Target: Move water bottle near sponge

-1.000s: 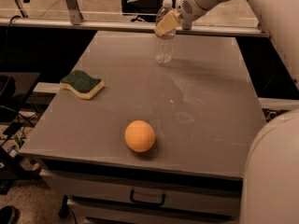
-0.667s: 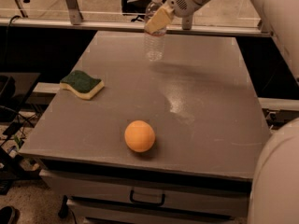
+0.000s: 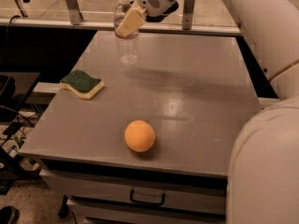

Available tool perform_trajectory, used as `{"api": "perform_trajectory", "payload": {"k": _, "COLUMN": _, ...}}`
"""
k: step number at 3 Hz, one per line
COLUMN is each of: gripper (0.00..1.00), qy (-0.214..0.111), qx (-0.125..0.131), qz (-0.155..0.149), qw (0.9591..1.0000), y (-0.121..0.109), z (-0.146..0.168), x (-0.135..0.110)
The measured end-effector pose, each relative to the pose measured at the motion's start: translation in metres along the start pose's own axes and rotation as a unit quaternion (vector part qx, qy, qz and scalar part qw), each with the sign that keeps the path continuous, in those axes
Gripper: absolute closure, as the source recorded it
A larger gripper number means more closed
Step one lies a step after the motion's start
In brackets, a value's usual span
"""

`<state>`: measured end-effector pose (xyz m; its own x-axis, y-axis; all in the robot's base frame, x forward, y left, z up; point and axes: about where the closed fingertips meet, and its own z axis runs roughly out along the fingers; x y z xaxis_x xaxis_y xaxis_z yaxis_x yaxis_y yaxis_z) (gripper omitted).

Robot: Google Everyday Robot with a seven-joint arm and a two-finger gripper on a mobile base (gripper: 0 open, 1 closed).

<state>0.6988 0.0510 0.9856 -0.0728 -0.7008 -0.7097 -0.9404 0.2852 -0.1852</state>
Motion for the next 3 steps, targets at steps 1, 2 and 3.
{"api": "perform_trajectory", "payload": {"k": 1, "gripper": 1.00, "qy": 0.011, "qx": -0.044, "qz": -0.024, "qw": 0.9987, "y": 0.011, "z": 0.037, "x": -0.012}}
{"api": "perform_trajectory", "payload": {"k": 2, "gripper": 1.00, "qy": 0.020, "qx": -0.065, "qz": -0.029, "qw": 0.9973, "y": 0.015, "z": 0.057, "x": -0.013}}
{"api": "perform_trajectory", "payload": {"k": 3, "gripper": 1.00, "qy": 0.022, "qx": -0.081, "qz": -0.034, "qw": 0.9959, "y": 0.021, "z": 0.070, "x": -0.017}}
